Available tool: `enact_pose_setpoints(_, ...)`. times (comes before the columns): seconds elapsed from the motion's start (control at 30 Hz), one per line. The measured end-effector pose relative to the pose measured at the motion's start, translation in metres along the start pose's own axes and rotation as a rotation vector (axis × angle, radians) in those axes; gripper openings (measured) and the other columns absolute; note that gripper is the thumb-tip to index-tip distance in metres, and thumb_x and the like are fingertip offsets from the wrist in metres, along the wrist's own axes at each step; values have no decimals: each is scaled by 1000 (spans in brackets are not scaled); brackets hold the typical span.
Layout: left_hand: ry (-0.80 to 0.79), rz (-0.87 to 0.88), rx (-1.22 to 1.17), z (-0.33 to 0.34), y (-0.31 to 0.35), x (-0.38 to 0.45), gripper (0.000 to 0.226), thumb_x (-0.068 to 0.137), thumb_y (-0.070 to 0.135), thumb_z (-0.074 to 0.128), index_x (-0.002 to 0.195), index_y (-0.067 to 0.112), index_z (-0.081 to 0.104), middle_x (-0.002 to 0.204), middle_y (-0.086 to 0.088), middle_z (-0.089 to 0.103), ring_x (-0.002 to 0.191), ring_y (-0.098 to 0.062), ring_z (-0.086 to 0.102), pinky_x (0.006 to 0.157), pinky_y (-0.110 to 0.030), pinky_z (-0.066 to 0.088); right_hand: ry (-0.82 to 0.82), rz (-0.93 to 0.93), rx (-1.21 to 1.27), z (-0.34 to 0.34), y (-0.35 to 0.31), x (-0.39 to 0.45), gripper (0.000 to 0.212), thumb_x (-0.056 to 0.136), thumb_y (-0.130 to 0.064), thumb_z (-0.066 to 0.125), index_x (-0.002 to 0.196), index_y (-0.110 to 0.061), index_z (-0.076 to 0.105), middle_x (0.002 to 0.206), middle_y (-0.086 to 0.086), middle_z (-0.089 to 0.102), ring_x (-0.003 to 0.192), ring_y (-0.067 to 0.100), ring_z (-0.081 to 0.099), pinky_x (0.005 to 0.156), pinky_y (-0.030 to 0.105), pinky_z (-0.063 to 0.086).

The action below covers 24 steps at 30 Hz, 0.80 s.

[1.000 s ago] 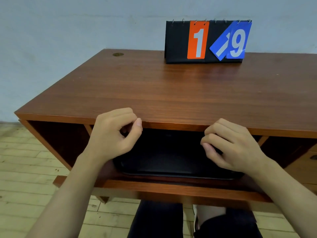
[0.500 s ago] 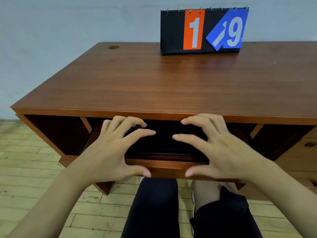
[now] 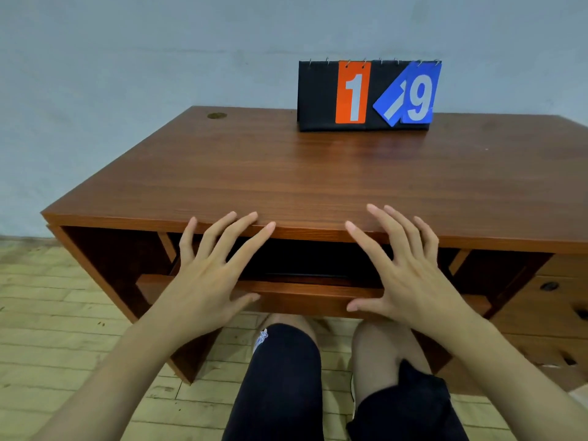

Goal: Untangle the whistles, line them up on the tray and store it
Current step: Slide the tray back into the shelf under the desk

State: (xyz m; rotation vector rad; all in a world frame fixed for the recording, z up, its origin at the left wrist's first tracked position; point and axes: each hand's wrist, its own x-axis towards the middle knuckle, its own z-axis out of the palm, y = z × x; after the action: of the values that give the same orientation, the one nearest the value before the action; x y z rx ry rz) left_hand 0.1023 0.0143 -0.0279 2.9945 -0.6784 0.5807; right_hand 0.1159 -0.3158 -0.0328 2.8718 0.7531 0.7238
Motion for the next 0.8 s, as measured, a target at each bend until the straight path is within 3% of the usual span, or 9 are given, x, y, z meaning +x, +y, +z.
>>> enact_pose_setpoints(0.17, 24, -59, 64, 7, 0, 5, 115, 74, 39, 86, 164, 26, 16, 165, -1, 27, 152, -31, 26, 121, -69, 12, -6, 117, -32, 5, 1, 2, 114, 71, -82, 64, 161, -24, 25, 159, 13, 31, 146, 36, 32, 116, 52, 23)
enact_pose_setpoints(0.57, 27, -87, 27, 6, 4, 9, 95, 82, 44, 75, 160, 28, 24, 160, -1, 30, 149, -32, 30, 120, -69, 15, 177, 207, -56, 19, -7, 7, 90, 77, -66, 75, 151, -24, 44, 146, 11, 47, 135, 34, 44, 109, 50, 31)
enact_pose_setpoints(0.67, 79, -89, -5, 0, 5, 16, 64, 96, 59, 50, 152, 31, 37, 151, 4, 37, 139, -29, 37, 116, -60, 23, 164, 216, -24, 15, -7, 10, 81, 80, -63, 73, 147, -26, 47, 143, 10, 48, 130, 33, 46, 106, 50, 32)
enact_pose_setpoints(0.8, 0, -69, -105, -35, -6, 53, 56, 104, 63, 16, 129, 35, 58, 121, 16, 50, 110, -11, 49, 97, -39, 45, 207, 277, 90, -11, -6, 32, 38, 103, -52, 41, 122, -28, 64, 110, -3, 54, 97, 21, 49, 85, 38, 41)
